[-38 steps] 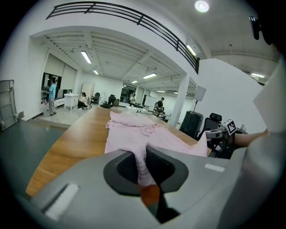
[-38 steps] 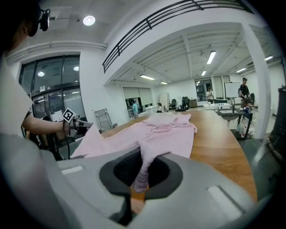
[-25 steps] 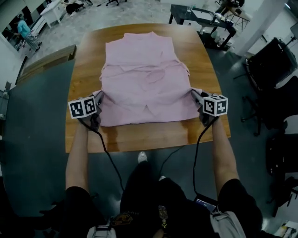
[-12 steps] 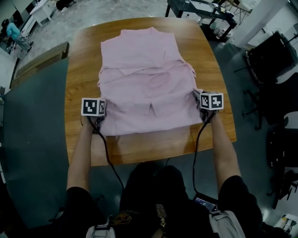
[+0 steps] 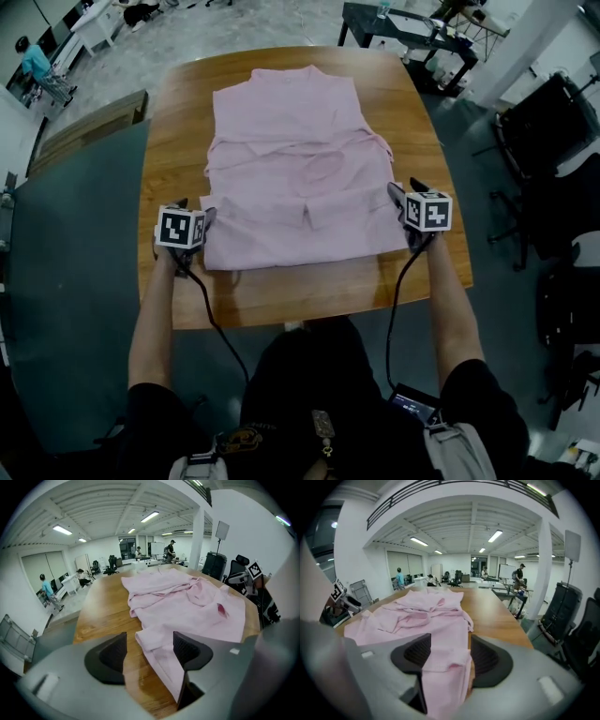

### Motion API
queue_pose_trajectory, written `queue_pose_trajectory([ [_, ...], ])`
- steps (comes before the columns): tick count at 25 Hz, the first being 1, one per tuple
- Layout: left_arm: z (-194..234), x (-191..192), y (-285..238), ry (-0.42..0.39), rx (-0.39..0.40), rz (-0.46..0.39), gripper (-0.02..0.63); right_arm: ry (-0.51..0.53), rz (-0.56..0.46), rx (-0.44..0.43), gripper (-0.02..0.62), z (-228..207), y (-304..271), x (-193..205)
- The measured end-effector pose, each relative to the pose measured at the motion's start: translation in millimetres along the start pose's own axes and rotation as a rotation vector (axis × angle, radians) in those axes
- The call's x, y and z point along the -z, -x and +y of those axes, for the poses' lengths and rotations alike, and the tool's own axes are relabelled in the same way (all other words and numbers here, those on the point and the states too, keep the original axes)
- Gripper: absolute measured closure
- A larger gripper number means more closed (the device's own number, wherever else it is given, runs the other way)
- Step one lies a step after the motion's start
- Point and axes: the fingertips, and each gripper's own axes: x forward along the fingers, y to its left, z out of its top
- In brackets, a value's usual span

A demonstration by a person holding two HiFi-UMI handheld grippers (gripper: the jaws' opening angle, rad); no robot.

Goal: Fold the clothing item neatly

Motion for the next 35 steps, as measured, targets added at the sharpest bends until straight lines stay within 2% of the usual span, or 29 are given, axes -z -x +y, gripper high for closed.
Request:
queue_pose_trajectory([
  [4,-43,-20,5,-0.033,0.035,-0.054,0.322,0.072,-0.051,-0.134,0.365,52,8,-14],
  [7,-88,-35,2,-0.063,0.076,-0.088,0.361,0.098,-0.041,-0.22,0.408,89,4,-9],
  [9,-115,-40,-4,-0.086,0.097,-0.094,0.411,0.106,-0.023,-0.271,0.44,111,1,-2],
  [11,-140,-40,-13,-0.118,0.111,-0.089,0.48,0.123,0.005,-0.321,0.489,134,-1,9],
  [13,-164,-39,-20,-0.157,0.128,-0.081,0.579,0.17,0.041,-0.374,0.54,157,-2,22],
  [14,-177,-38,-24,-0.177,0.153,-0.072,0.598,0.203,0.065,-0.403,0.555,168,-2,29],
  [18,-217,-25,-38,-0.271,0.249,0.005,0.598,0.342,0.18,-0.51,0.583,205,-7,58],
  [21,-223,-23,-56,-0.291,0.258,0.049,0.598,0.43,0.263,-0.516,0.583,210,-20,70],
  [23,-218,-25,-66,-0.311,0.238,0.071,0.598,0.448,0.292,-0.498,0.583,205,-32,71],
  [27,-206,-34,-80,-0.322,0.22,0.088,0.598,0.439,0.262,-0.471,0.583,192,-53,48],
  [35,-180,-80,-101,-0.267,0.183,0.053,0.598,0.384,0.207,-0.442,0.581,165,-90,0],
])
